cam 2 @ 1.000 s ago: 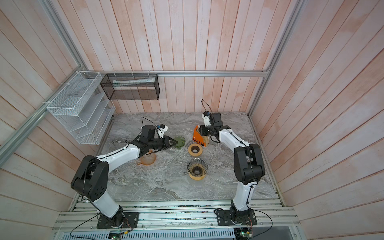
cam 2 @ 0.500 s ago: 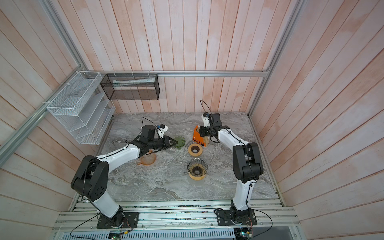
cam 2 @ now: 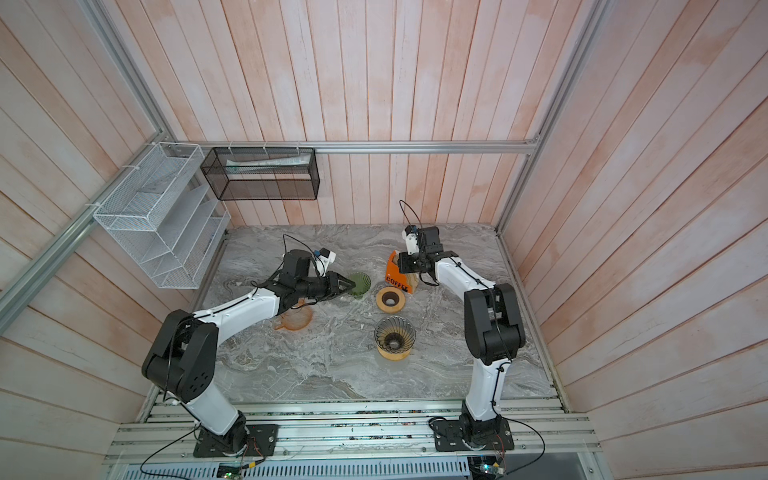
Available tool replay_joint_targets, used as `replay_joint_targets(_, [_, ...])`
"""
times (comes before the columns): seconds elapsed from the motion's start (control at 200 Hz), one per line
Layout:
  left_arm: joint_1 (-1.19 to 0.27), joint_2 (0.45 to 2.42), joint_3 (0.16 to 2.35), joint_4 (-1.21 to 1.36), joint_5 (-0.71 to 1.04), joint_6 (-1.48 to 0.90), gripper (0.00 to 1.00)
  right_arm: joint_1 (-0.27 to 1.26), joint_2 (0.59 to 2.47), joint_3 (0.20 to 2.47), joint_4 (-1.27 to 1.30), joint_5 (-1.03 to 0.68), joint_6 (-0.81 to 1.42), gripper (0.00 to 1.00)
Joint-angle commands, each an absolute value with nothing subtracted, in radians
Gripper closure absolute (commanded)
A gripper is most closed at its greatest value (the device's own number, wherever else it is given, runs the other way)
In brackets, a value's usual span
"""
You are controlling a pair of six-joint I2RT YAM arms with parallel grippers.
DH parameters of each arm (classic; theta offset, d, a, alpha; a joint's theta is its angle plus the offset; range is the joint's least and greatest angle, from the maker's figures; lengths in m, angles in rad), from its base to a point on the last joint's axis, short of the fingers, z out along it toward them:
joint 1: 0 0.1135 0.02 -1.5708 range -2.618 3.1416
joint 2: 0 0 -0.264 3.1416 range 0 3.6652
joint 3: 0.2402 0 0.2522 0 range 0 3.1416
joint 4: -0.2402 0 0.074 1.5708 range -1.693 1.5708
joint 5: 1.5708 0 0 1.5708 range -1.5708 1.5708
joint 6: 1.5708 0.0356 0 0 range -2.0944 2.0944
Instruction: Place the coffee filter in the dripper
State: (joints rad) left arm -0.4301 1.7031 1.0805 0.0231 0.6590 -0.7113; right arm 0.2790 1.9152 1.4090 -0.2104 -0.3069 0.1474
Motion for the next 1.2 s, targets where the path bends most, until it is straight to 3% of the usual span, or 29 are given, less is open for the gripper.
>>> replay_joint_targets(0.0, [-0.423,1.718,1.071,0.035,0.68,-0.707,0.73,0.286,1.936,1.438,-0.229,-0.305,0.14,0.99])
replay_joint_targets(1.195, [-0.422,1.692,1.049,0.051,0.673,-0.713,0.74,0.302,1.838,1.406,-0.256,-0.229,0.141,1.0])
